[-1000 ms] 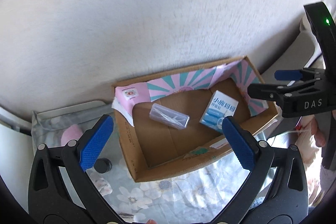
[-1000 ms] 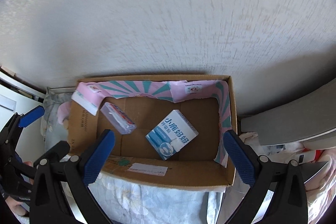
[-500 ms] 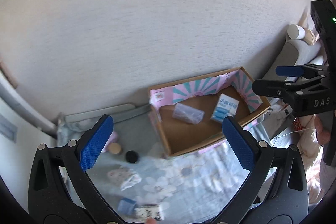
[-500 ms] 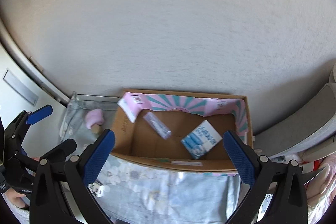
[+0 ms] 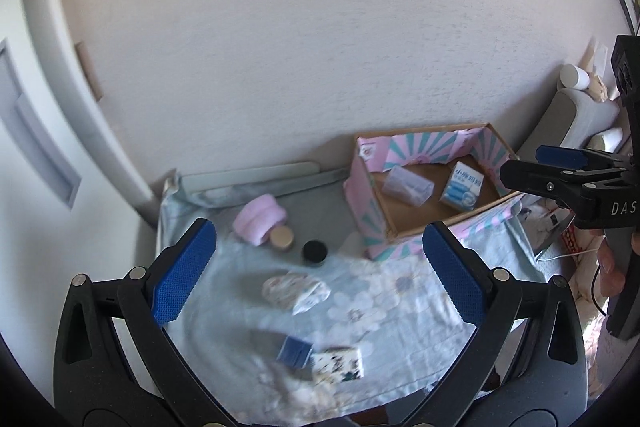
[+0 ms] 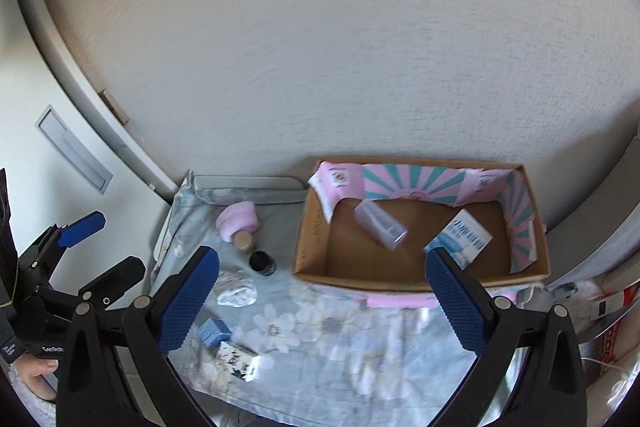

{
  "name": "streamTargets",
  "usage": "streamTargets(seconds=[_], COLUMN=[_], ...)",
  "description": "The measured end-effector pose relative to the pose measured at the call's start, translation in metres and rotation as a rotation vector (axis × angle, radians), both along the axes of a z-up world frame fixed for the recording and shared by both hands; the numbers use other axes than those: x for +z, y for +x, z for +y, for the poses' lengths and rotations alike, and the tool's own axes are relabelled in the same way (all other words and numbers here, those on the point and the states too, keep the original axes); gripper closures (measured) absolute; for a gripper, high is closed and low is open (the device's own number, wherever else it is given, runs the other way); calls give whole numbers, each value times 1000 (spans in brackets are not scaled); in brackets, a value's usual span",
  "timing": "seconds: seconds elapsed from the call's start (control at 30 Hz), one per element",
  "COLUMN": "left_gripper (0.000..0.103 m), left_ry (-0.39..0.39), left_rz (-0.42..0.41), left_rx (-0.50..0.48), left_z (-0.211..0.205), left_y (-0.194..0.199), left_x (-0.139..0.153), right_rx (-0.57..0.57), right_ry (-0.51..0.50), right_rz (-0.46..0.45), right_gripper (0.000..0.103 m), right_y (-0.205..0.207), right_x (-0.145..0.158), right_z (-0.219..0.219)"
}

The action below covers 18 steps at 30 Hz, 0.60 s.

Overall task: Organize objects
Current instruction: 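Withdraw both tools and move back toward the remaining items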

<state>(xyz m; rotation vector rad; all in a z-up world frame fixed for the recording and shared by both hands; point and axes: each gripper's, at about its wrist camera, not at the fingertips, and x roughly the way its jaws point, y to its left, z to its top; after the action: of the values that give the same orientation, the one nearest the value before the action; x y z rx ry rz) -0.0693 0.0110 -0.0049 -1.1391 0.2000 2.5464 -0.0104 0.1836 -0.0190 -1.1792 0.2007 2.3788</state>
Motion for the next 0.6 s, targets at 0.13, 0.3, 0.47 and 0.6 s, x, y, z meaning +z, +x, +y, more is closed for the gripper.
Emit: streamTargets(seconds=[0.13, 0.3, 0.47, 0.6], left_gripper=[0, 0, 0, 0], left_ry=[27, 36, 57, 52], left_rz=[-17, -38, -58, -68], left_rx=[4, -1, -15, -16], left_z=[-20, -40, -55, -67], left_y=[9, 20, 28, 33], left_x=[-10, -22, -33, -43], right_rx=[-2, -13, -21, -29], right_ry=[17, 20, 16, 19], right_rz=[0, 20, 24, 30], right_gripper=[0, 0, 0, 0], right_y=[1, 6, 10, 15], right_x=[-13, -26, -39, -48], right_z=[-18, -37, -52, -61])
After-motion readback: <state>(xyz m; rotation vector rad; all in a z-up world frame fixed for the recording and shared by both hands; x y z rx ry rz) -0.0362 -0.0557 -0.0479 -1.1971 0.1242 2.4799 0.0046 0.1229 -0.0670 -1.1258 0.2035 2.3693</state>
